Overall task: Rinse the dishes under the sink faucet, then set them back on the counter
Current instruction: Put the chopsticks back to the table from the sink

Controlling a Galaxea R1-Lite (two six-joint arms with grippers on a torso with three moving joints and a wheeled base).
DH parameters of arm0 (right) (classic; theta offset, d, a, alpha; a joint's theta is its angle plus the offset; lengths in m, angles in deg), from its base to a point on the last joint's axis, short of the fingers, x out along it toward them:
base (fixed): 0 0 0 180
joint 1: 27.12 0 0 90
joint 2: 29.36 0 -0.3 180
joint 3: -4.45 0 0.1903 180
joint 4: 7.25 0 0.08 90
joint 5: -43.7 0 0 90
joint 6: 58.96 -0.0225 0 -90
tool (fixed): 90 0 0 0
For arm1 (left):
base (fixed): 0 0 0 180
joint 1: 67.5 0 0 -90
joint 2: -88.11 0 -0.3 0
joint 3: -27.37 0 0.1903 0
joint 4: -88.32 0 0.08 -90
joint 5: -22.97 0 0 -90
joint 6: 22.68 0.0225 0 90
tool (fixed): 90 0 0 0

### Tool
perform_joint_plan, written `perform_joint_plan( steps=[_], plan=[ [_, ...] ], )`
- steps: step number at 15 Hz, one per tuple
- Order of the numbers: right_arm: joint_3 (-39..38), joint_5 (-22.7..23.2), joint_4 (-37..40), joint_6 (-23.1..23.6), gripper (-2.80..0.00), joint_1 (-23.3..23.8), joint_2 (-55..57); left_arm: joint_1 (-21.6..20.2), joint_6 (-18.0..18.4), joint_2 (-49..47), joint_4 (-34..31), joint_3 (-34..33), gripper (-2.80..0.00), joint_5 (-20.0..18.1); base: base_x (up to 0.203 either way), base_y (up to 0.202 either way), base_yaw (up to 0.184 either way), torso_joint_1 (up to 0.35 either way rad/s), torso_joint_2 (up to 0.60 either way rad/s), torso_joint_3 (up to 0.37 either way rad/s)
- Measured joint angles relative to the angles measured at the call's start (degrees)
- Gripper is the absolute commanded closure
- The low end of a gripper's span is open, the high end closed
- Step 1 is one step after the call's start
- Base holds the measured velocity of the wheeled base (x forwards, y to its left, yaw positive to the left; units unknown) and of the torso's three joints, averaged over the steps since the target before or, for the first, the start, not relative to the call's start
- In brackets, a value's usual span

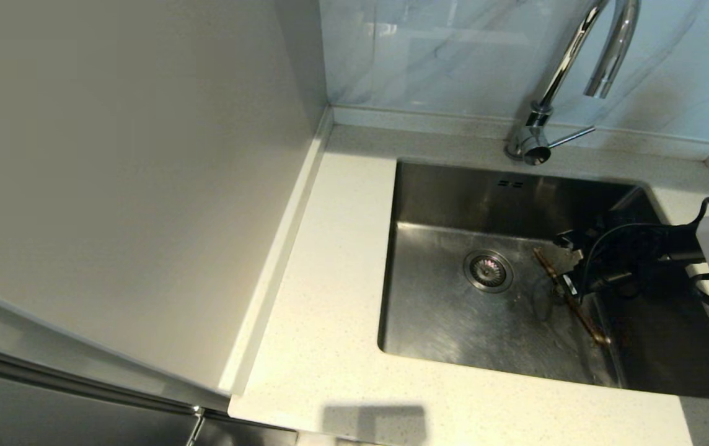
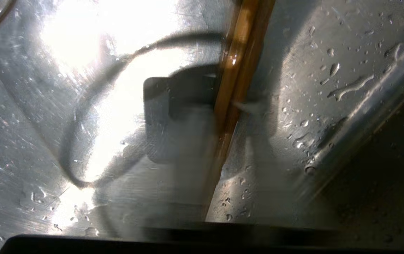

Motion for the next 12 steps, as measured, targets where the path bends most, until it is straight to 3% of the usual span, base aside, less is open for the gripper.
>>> perform_joint_plan(
  steps=[12],
  plan=[
    [1.26, -0.70, -0.32, -0.09, 0.00, 0.41, -2.02, 0.00, -0.02, 0.00, 0.00, 0.00, 0.00, 0.00, 0.000, 0.000, 0.000, 0.000, 0.00, 0.000]
  ],
)
